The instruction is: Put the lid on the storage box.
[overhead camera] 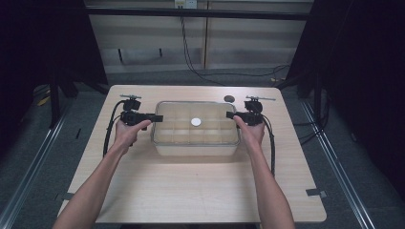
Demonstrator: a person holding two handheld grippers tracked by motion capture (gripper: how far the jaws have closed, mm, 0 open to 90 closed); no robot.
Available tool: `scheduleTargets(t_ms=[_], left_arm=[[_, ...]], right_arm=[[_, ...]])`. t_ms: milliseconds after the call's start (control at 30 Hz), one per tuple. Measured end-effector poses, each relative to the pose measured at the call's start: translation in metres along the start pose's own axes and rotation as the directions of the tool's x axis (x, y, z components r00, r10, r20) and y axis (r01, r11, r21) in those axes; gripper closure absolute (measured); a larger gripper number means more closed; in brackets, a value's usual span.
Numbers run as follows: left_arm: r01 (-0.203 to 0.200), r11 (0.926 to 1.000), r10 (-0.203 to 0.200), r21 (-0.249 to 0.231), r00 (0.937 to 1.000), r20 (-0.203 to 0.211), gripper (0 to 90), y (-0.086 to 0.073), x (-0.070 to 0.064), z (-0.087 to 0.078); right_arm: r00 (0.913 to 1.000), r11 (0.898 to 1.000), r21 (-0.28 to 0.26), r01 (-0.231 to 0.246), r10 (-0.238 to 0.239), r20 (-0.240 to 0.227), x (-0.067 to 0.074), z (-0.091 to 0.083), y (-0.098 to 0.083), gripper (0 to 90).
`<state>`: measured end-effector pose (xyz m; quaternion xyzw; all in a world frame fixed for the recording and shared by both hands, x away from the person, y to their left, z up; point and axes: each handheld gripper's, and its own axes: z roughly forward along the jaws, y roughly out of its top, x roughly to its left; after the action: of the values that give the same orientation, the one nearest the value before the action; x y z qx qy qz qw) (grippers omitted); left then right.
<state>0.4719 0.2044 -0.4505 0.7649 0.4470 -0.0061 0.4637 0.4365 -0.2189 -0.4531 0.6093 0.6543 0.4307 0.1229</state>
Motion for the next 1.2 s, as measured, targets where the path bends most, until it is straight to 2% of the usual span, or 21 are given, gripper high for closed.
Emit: scheduleTargets(t_ms=[100, 167, 233, 333, 400, 467, 533, 600, 667, 733, 800, 900, 1033, 1100, 1133, 1200], left_arm=[[-0.014, 0.9999, 0.014, -0.01, 0.9997, -0.019, 47.7, -0.001, 0.0, 0.0], [-0.022, 0.9997, 0.022, -0.008, 0.9993, -0.029, 47.5, 0.0, -0.001, 0.0], [-0.013, 0.9999, 0.013, 0.002, 0.9992, -0.037, 47.3, 0.001, -0.003, 0.001], [-0.02, 0.9998, 0.02, -0.001, 0.9984, -0.052, 46.9, 0.0, -0.006, 0.0], [-0.022, 0.9997, 0.022, 0.007, 0.9994, -0.025, 44.6, -0.003, -0.008, 0.001], [-0.029, 0.9996, 0.029, -0.003, 0.999, -0.034, 42.2, -0.006, -0.011, 0.001], [-0.026, 0.9996, 0.026, -0.009, 0.9991, -0.032, 42.3, -0.008, -0.011, -0.001], [-0.036, 0.9993, 0.035, -0.01, 0.9982, -0.048, 42.6, -0.01, -0.013, -0.004], [-0.041, 0.9991, 0.04, -0.009, 0.9986, -0.035, 41.4, -0.011, -0.014, -0.009], [-0.067, 0.9975, 0.065, -0.023, 0.9945, -0.083, 40.8, -0.013, -0.018, -0.014], [-0.056, 0.9981, 0.054, -0.025, 0.9965, -0.064, 38.2, -0.013, -0.018, -0.018], [-0.062, 0.997, 0.059, -0.045, 0.9962, -0.064, 35.8, -0.015, -0.023, -0.026], [-0.066, 0.9961, 0.063, -0.058, 0.9968, -0.049, 34.4, -0.018, -0.028, -0.036], [-0.083, 0.9948, 0.079, -0.059, 0.9948, -0.065, 34.8, -0.02, -0.033, -0.041], [-0.096, 0.9934, 0.092, -0.063, 0.9934, -0.069, 35.3, -0.021, -0.035, -0.044], [-0.111, 0.9923, 0.106, -0.056, 0.9916, -0.074, 36.3, -0.022, -0.038, -0.047]], right_arm=[[1.0, 1.0, 0.002, 0.002, -0.002, 0.003, 0.0, -0.001, 0.0, 45.8], [0.9995, 1.0, -0.003, 0.024, -0.024, 0.022, 0.001, -0.001, 0.0, 46.5], [0.9981, 0.999, -0.002, 0.047, -0.047, 0.04, 0.004, -0.003, 0.0, 47.0], [0.9987, 0.999, 0.004, 0.035, -0.035, 0.037, 0.004, -0.005, 0.0, 48.2], [0.9989, 1.0, 0.002, 0.031, -0.031, 0.034, 0.004, -0.007, -0.002, 48.9], [0.999, 1.0, -0.005, 0.028, -0.028, 0.035, 0.004, -0.009, -0.004, 49.5], [0.9996, 1.0, -0.01, 0.021, -0.021, 0.021, 0.004, -0.012, -0.007, 49.3], [1.0, 1.0, -0.014, 0.01, -0.01, 0.0, 0.003, -0.016, -0.008, 49.1], [0.9997, 1.0, -0.021, 0.017, -0.017, -0.019, 0.004, -0.022, -0.006, 47.5], [0.9989, 0.999, -0.044, 0.027, -0.029, -0.038, 0.006, -0.027, -0.004, 46.9], [0.9974, 0.998, -0.044, 0.053, -0.055, -0.046, 0.011, -0.033, -0.003, 45.7], [0.9951, 0.996, -0.044, 0.079, -0.081, -0.056, 0.016, -0.039, -0.003, 43.1], [0.9932, 0.994, -0.053, 0.094, -0.097, -0.064, 0.022, -0.047, -0.002, 40.2], [0.9895, 0.992, -0.051, 0.112, -0.116, -0.087, 0.027, -0.05, -0.003, 38.7], [0.9873, 0.99, -0.046, 0.134, -0.137, -0.08, 0.03, -0.053, -0.003, 37.1], [0.9843, 0.988, -0.057, 0.141, -0.146, -0.099, 0.034, -0.058, -0.003, 35.9]])
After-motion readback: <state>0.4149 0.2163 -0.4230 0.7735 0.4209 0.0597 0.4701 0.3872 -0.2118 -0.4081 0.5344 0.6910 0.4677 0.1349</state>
